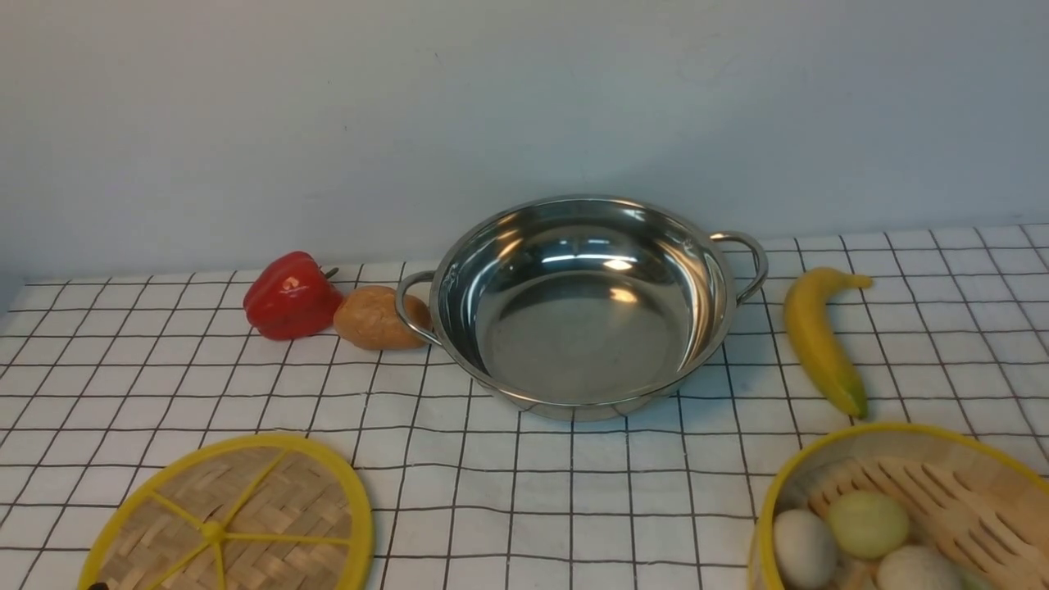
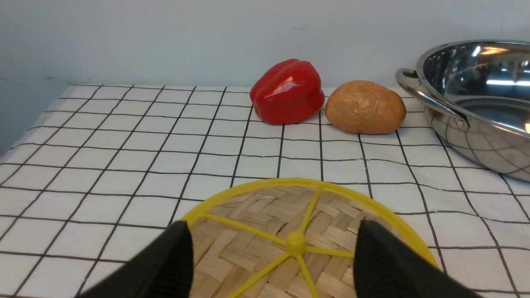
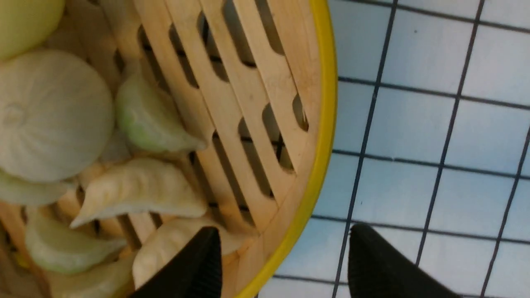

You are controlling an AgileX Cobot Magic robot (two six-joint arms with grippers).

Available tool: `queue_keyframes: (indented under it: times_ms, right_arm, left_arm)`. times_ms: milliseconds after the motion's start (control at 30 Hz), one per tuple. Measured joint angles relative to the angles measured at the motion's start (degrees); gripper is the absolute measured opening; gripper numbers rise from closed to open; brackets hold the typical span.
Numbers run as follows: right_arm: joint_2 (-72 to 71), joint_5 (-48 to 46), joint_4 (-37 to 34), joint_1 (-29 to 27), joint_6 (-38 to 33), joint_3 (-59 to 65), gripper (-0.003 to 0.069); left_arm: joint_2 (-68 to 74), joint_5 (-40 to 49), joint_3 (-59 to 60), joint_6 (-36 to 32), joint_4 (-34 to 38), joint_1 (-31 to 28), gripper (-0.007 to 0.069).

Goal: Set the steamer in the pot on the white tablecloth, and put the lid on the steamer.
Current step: 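Reach for and grasp the rim of the bamboo steamer holding the buns with the right gripper, then place the bamboo steamer basket of food into the steel pot with the right gripper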

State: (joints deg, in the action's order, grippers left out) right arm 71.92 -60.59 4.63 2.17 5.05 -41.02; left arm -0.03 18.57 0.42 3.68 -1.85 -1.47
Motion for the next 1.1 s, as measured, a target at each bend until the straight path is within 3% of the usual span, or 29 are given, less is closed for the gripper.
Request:
queue_keyframes:
  times_ms: [467,500,533,633,800,1000,1100]
  right_arm:
    - [15.94,8.01,6.44,0.0,4.53,-0.04,0.0388]
    - [16.43,8.47,6.86,0.0,4.57,-0.04,0.0325]
    - [16.49,8.56,6.99,0.0,4.59,-0.04,0.0316]
    - [16.55,9.96,7.61,0.04,5.28,-0.11,0.0099]
    - [16.16,8.83,7.61,0.04,5.92,-2.56,0.0061]
    - [14.18,-3.28,7.88,0.11,0.95,-12.84,0.006]
    - [14.18,-8.61,3.84,0.11,-3.25,-18.66,0.0059]
  left_arm:
    - [0.0,0.0,0.0,0.0,0.0,0.0,0.0482]
    - [0.0,0.0,0.0,0.0,0.0,0.0,0.0482]
    - [0.0,0.0,0.0,0.0,0.0,0.0,0.0482]
    - [0.0,0.0,0.0,0.0,0.0,0.0,0.0482]
    - [0.0,0.0,0.0,0.0,0.0,0.0,0.0482]
    - [0.0,0.0,0.0,0.0,0.0,0.0,0.0482]
    - [0.0,0.0,0.0,0.0,0.0,0.0,0.0482]
